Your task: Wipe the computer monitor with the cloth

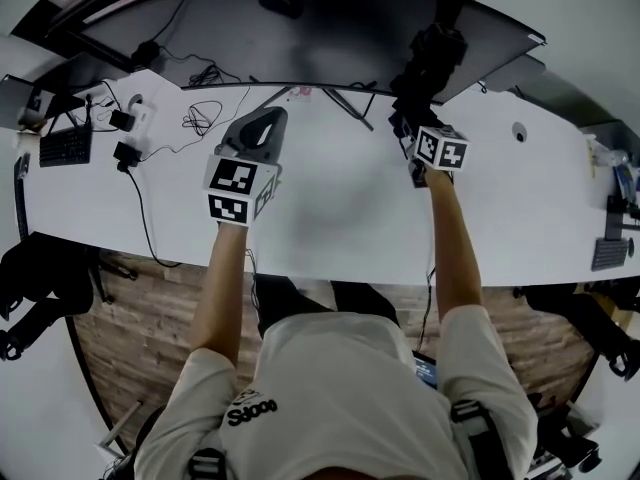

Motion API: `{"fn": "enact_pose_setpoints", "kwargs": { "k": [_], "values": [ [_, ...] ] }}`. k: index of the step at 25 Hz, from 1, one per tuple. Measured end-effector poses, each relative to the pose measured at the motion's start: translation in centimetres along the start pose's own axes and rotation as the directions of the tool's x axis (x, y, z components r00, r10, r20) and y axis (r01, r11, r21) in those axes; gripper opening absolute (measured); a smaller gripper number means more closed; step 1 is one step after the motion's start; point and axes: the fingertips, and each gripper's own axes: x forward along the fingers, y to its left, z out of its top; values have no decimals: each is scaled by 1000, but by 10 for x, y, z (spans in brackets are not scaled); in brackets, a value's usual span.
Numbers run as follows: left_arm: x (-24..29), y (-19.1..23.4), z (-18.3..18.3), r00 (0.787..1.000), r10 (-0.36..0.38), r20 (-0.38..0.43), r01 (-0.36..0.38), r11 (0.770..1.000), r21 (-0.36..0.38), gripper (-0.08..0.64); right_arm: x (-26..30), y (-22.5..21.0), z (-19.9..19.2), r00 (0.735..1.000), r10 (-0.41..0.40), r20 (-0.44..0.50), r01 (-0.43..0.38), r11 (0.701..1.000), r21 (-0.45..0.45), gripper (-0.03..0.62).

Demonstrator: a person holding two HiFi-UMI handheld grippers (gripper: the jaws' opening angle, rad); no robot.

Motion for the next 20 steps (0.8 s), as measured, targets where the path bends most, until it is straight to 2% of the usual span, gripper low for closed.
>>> {"fn": "enact_pose_setpoints", "kwargs": {
  "k": [8, 12, 20],
  "values": [
    [-34, 61, -8, 998, 61, 12, -60, 998, -20, 17, 31, 61, 4, 999, -23, -28, 22, 1000, -19, 89],
    [-49, 94, -19, 997, 77, 7, -77, 997, -28, 17, 46, 89, 5, 997, -59, -41, 55, 995, -85, 90],
    [-73, 153, -42, 995, 103, 3, -103, 993, -50, 17, 72, 144, 3, 997, -49, -66, 40, 990, -135, 91]
  ]
}}
